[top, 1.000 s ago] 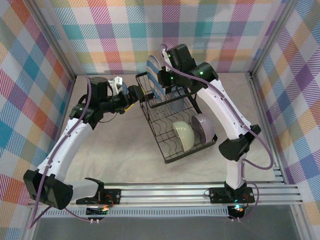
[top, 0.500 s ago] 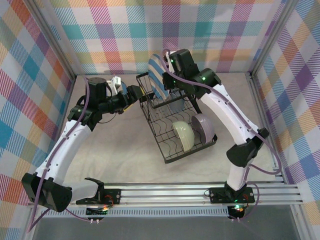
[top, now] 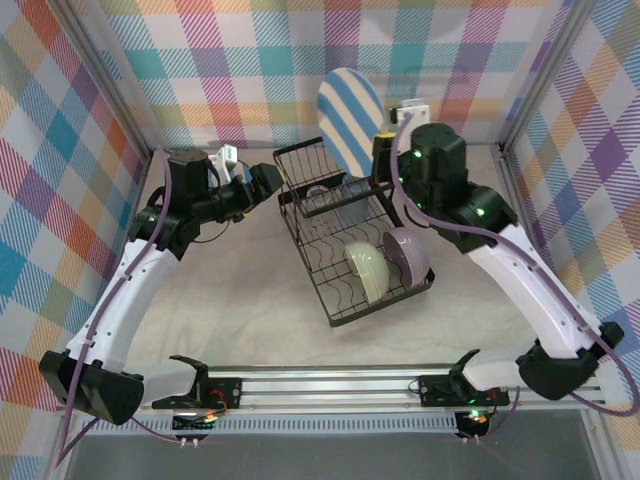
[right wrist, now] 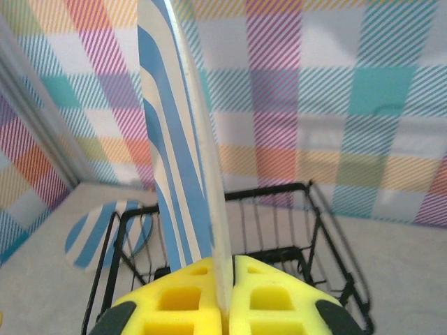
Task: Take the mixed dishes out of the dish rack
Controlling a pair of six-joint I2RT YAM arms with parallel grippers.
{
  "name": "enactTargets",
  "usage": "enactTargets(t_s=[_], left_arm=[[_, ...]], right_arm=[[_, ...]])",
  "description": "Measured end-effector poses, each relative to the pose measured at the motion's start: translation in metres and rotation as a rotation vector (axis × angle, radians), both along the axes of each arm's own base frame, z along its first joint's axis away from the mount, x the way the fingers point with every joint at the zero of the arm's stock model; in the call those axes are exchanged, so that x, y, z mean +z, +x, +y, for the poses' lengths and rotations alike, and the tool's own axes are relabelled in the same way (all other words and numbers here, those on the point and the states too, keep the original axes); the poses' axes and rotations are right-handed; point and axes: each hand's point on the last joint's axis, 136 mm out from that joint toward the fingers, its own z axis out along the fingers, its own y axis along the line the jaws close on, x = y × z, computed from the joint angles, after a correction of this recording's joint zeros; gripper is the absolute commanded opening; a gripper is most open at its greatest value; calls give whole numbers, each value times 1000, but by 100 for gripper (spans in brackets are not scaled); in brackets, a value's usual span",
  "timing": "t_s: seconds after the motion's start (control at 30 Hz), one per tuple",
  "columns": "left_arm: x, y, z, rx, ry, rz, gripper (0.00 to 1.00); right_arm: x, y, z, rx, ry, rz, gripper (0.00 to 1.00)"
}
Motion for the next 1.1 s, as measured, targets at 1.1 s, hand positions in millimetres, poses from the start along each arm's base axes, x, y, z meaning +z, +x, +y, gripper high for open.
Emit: enactTargets(t_s=[1.1], left_arm=[[67,17,-77,-259,-193,-138,95]], right_arm=[[-78,-6,-91,30,849,648,0]])
